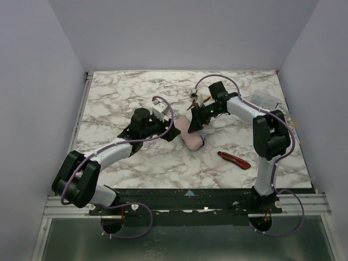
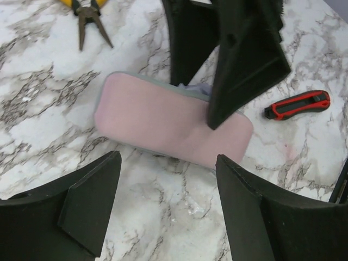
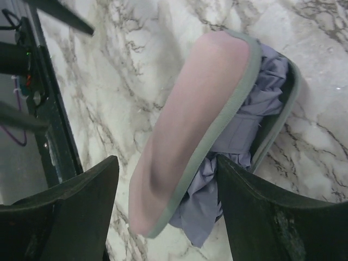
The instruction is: Open the umbrella
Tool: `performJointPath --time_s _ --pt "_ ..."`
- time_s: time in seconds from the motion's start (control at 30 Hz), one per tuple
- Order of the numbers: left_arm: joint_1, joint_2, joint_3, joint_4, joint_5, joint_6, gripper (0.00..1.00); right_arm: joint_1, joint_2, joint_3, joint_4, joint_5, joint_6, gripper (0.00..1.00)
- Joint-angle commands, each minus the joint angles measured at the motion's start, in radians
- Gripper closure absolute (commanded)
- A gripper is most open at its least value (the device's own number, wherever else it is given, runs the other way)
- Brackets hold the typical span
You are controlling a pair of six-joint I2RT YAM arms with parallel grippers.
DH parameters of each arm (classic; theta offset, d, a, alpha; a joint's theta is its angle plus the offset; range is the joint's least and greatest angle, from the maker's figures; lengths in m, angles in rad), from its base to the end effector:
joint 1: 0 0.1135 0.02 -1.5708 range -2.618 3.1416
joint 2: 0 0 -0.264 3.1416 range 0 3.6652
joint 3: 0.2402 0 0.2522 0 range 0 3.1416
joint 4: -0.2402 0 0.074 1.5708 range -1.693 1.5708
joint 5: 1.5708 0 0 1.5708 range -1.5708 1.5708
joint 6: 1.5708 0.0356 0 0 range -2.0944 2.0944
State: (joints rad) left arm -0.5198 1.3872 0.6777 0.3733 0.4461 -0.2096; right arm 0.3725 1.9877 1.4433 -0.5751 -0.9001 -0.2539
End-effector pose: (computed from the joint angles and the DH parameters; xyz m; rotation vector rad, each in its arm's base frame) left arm 0.2501 -0.1608 0.2240 0.6130 1.8827 -0.9092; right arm 0.3712 0.1750 0.1928 -1.0280 2.2795 1.2324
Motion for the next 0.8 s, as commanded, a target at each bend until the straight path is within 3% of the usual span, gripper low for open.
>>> performJointPath --time_s 0.0,0.23,0.3,0.43,0.57,0.67,0.73,0.77 --pt "0.073 0.01 0.052 -0.041 -0.061 -0.079 0.28 0.028 0.003 0.061 -0.17 -0.097 -0.135 0.27" --pt "0.095 0.107 0.223 -0.176 -0.148 -0.036 0.28 0.056 0.007 0.089 -0.183 -0.093 -0.151 0.29" --pt "0.095 0.143 0.278 -0.213 -0.171 -0.056 0.27 0.058 0.014 0.092 -0.182 -0.094 -0.144 0.35" --pt "0.09 0.204 0.373 -0.298 -0.179 -0.099 0.16 0.056 0.006 0.094 -0.157 -0.043 -0.084 0.39" --pt "0.054 0.258 0.467 -0.413 -0.25 -0.14 0.13 0.019 -0.026 0.056 -0.121 0.003 0.005 0.39" --pt "0.037 0.266 0.464 -0.401 -0.247 -0.181 0.11 -0.044 -0.058 0.008 -0.061 0.041 0.132 0.39" --pt "0.006 0.279 0.482 -0.426 -0.29 -0.18 0.02 -0.084 -0.082 -0.02 -0.032 0.062 0.194 0.38" --pt "-0.011 0.285 0.492 -0.437 -0.312 -0.183 0.02 -0.099 -0.096 -0.032 -0.021 0.073 0.217 0.38"
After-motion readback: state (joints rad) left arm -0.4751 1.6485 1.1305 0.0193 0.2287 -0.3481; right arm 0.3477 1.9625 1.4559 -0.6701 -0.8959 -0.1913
